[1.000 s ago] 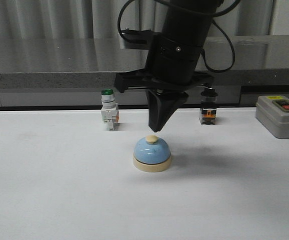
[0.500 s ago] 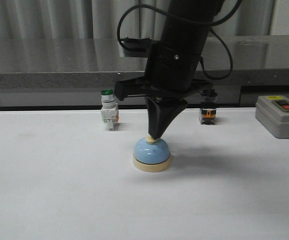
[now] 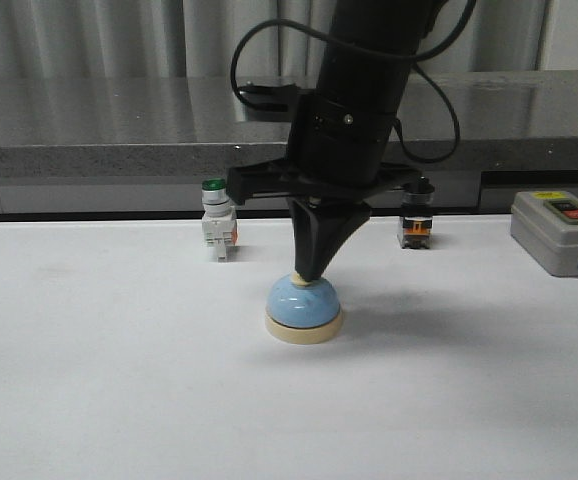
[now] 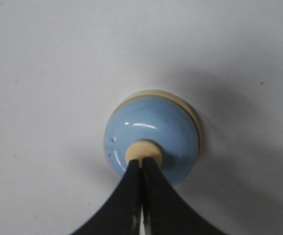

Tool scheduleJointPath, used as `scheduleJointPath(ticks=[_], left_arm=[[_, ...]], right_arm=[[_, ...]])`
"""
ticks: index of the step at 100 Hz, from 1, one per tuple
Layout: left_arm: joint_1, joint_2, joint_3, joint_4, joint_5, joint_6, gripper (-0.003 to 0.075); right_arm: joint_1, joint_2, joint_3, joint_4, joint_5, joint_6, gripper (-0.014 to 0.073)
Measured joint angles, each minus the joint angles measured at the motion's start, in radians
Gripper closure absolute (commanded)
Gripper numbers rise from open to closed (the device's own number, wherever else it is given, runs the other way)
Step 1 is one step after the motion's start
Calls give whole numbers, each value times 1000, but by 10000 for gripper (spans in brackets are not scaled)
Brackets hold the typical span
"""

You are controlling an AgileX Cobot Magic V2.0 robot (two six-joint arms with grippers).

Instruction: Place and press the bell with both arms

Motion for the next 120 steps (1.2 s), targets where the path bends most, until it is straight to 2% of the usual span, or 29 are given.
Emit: scheduleJointPath(ticks=[38, 68, 95, 120], left_arm=[[0, 0, 0, 0, 0, 0, 741], [0, 0, 0, 0, 0, 0, 741], [0, 0, 0, 0, 0, 0, 741], [0, 0, 0, 0, 0, 0, 741]], right_arm=[[-15, -200, -18, -56, 25, 4, 654], [-125, -341, 5, -78, 56, 4, 654], [-252, -560, 236, -104, -7, 5, 654], [-378, -843, 513, -106, -136, 5, 654]])
